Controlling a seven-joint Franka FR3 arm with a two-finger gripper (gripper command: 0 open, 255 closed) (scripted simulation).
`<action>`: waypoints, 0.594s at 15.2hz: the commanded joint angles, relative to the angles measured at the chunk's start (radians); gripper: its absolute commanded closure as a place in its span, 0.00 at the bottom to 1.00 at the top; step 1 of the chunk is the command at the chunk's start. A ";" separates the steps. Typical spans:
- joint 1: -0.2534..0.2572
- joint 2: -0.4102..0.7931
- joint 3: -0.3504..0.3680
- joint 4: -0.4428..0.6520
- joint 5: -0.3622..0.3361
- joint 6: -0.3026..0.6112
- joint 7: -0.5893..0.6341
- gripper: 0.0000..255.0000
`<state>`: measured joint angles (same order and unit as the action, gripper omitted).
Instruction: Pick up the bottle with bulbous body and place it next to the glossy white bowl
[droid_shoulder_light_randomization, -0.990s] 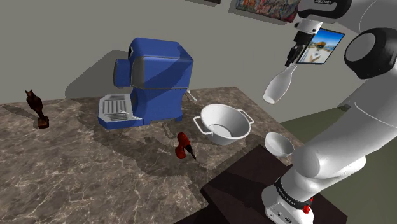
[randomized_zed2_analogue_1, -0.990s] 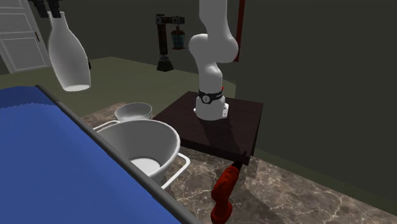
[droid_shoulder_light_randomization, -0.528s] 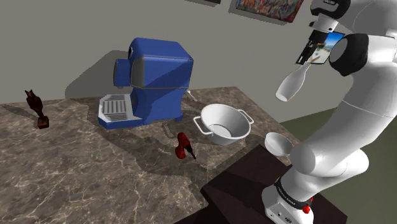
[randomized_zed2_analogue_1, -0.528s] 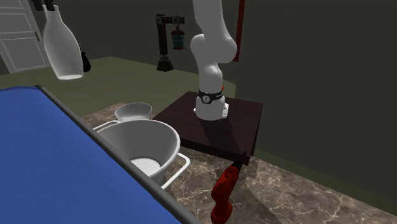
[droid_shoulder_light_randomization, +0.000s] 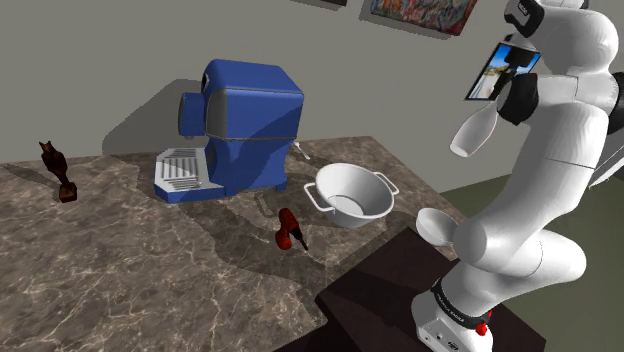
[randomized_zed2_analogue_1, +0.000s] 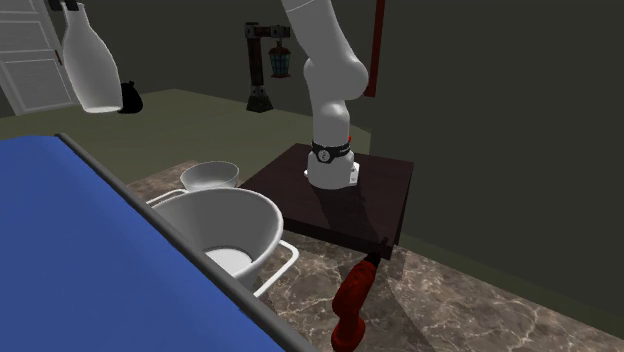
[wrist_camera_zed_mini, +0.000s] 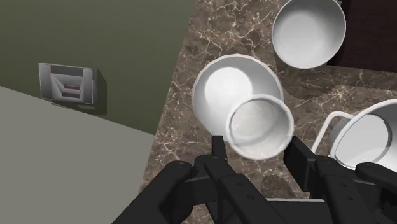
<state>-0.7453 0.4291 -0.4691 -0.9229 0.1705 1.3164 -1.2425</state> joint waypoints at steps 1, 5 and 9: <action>0.010 -0.017 -0.001 -0.050 -0.008 0.034 -0.003 1.00; 0.040 -0.062 -0.003 -0.176 -0.029 0.116 0.001 1.00; 0.060 -0.094 -0.003 -0.279 -0.044 0.189 0.005 1.00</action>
<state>-0.6906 0.3418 -0.4723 -1.1766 0.1295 1.4854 -1.2386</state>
